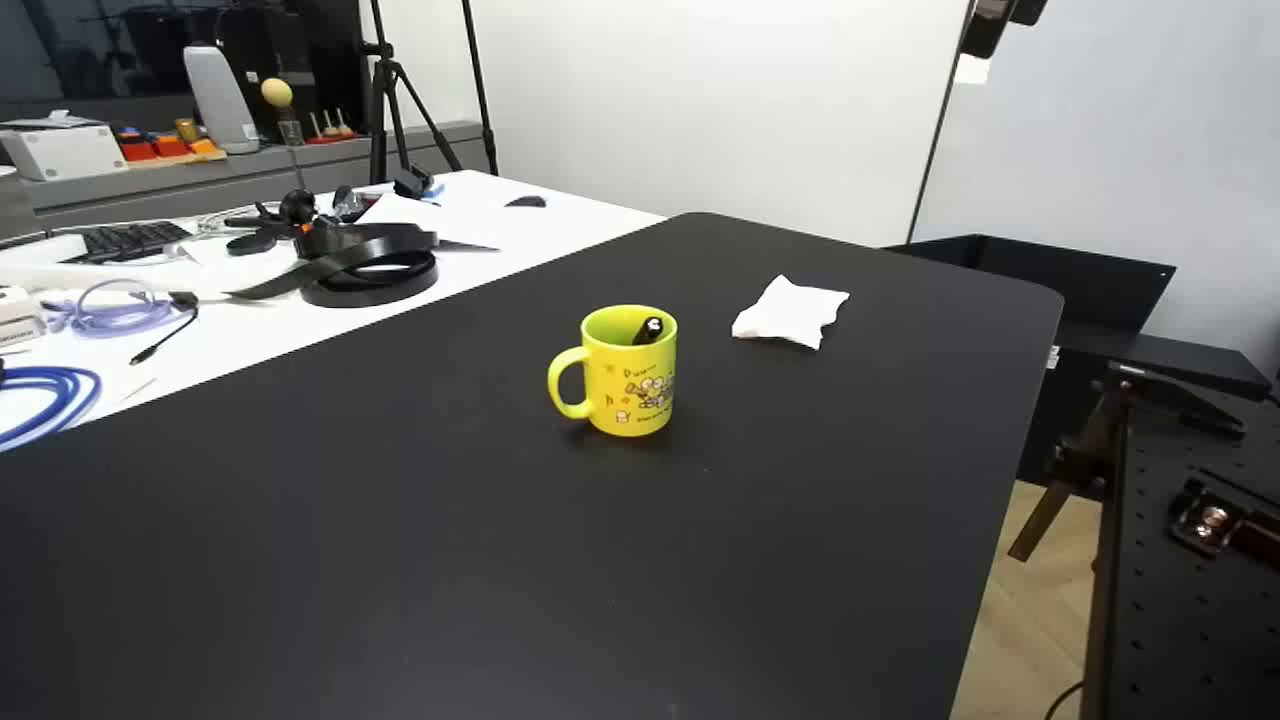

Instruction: Put the marker on the table

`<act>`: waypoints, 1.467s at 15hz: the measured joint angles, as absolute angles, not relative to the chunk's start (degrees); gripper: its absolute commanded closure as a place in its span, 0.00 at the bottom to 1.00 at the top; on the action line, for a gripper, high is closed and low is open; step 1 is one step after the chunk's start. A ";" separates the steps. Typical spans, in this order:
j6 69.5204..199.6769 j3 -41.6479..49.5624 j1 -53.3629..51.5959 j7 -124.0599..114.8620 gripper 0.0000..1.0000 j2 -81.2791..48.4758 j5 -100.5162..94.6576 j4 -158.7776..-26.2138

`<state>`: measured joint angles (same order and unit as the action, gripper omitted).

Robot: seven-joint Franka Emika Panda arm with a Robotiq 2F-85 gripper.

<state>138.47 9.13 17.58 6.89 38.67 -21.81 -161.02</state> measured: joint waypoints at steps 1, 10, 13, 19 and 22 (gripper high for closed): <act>138.47 9.13 17.58 6.89 0.00 38.64 -21.81 -161.01; 138.46 9.13 17.58 6.89 0.00 38.62 -21.80 -161.01; 138.46 9.05 17.58 6.89 0.00 38.58 -21.73 -161.00; 145.87 5.39 16.02 5.97 0.00 34.01 -21.51 -160.98; 151.53 1.95 13.86 3.91 0.00 29.28 -21.48 -160.99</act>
<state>151.53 1.95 13.86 3.91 29.28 -21.48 -160.99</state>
